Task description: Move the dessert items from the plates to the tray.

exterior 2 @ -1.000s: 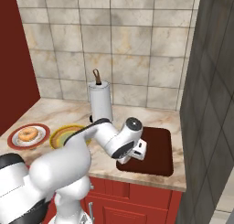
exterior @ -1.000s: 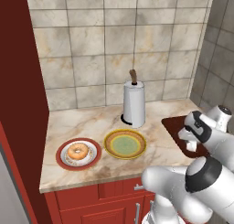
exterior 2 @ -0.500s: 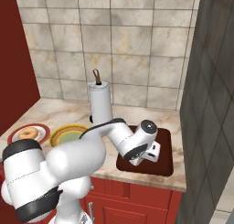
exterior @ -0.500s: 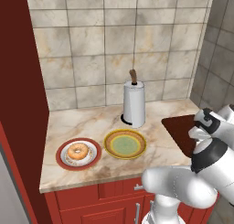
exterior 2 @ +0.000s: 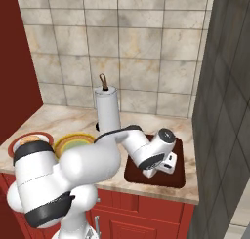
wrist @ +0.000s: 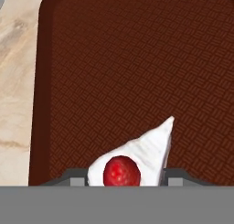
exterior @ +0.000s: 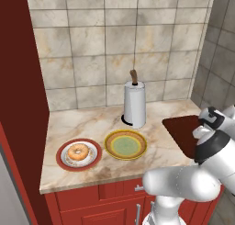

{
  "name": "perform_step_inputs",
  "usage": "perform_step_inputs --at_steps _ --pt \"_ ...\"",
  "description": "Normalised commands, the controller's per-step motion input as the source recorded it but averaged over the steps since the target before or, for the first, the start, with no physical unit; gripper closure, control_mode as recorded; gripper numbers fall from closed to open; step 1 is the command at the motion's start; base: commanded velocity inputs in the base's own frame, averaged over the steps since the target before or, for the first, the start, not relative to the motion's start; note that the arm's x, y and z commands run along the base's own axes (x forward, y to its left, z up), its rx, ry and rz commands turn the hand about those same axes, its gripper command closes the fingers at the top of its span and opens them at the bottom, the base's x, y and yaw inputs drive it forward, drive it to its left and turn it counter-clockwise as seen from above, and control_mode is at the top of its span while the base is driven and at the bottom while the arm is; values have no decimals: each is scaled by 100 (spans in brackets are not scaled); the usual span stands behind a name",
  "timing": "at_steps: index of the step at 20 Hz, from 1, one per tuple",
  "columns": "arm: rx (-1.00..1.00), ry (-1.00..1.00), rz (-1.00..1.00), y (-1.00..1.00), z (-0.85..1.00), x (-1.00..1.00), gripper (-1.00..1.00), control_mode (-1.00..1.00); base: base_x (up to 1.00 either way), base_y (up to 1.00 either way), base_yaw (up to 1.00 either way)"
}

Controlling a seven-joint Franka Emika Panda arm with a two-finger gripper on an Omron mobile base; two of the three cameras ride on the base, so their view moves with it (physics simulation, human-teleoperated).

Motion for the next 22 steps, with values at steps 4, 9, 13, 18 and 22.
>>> perform_step_inputs --at_steps 4,9,13,18,22 --pt "0 0 0 -1 -21 0 100 -100 0 0 0" --pt "0 0 0 0 -16 1 100 -100 0 0 0" --pt "0 0 0 0 -8 8 100 -100 0 0 0" --pt "0 0 0 0 -6 15 100 -100 0 0 0" --pt "0 0 0 0 -9 18 100 -100 0 0 0"
